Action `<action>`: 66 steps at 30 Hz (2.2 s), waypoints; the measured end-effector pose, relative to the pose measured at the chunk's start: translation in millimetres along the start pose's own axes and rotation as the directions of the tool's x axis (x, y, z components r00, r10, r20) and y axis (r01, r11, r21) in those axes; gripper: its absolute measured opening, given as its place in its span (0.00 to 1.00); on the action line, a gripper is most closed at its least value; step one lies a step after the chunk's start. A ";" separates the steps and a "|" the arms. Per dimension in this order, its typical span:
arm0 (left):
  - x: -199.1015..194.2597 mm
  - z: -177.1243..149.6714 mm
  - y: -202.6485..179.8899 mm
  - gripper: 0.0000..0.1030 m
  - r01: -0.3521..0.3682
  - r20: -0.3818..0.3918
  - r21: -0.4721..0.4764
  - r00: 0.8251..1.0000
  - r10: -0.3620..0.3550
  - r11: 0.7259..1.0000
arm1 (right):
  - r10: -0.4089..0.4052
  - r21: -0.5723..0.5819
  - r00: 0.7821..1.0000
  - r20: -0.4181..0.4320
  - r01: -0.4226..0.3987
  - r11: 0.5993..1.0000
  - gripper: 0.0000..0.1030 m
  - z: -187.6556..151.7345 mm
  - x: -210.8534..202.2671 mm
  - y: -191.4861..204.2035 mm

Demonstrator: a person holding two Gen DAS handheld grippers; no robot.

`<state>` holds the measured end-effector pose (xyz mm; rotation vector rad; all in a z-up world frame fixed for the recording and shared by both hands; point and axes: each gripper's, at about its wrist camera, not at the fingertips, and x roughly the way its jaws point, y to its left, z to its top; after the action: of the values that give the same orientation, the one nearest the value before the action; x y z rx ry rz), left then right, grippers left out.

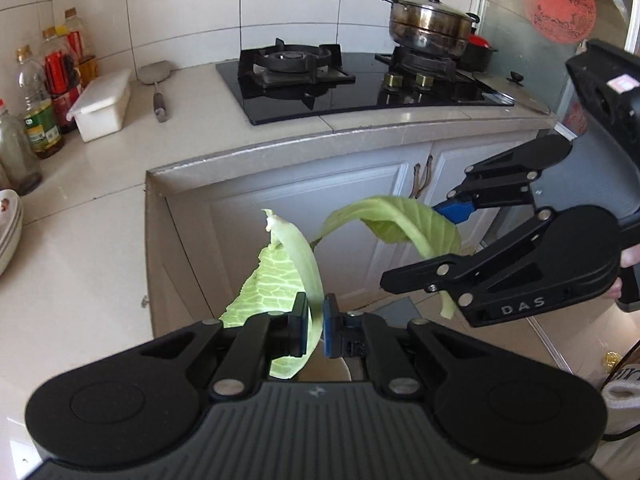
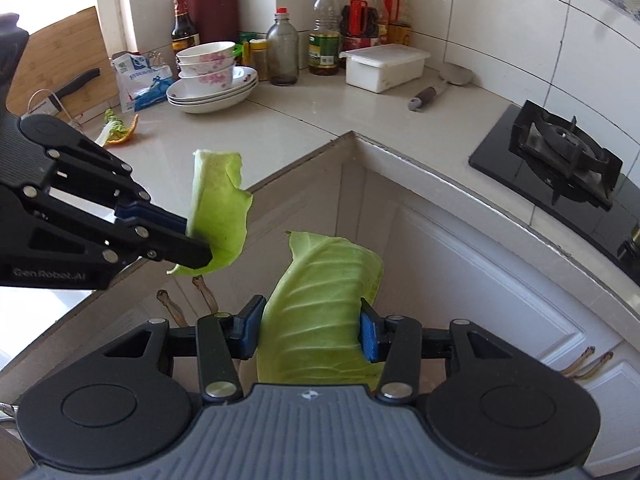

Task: Collect trash
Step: 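Drop the left tool's leaf into the bin while the right holds its leaf above, then open the right tool over the bin to drop its cabbage leaf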

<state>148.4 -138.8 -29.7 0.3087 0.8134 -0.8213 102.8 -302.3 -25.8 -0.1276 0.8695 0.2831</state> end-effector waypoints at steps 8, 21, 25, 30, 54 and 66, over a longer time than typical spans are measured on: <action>56.6 -7.9 0.1 0.07 0.006 -0.085 0.000 0.996 -0.006 1.000 | -0.045 0.058 0.999 -0.019 0.046 0.997 0.51 -16.3 -7.7 -15.7; 61.2 -12.0 -1.8 0.81 -0.033 -0.076 0.011 0.997 0.034 0.999 | -0.060 0.092 0.998 -0.035 0.063 0.994 0.51 -24.4 -7.0 -26.4; 42.6 -13.5 -3.1 0.87 -0.069 -0.053 -0.005 0.996 0.069 0.998 | -0.040 0.096 0.998 -0.040 0.044 0.994 0.51 -24.4 2.4 -27.0; 12.6 -21.6 -1.2 0.92 -0.125 -0.016 -0.071 0.992 0.124 0.990 | 0.000 0.087 0.999 -0.054 0.005 0.996 0.51 -22.8 23.9 -22.9; 7.9 -39.9 20.5 0.94 -0.247 -0.028 -0.158 0.969 0.246 0.956 | 0.158 0.108 0.960 -0.233 -0.136 0.985 0.51 -46.6 222.4 5.2; 11.6 -42.0 25.3 0.94 -0.254 -0.053 -0.153 0.967 0.248 0.955 | 0.134 0.109 0.960 -0.245 -0.110 0.988 0.89 -55.7 260.5 11.6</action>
<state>150.2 -105.7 -67.7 0.2778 0.8461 -0.5105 217.6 -253.4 -261.5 -0.0212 1.1444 0.3456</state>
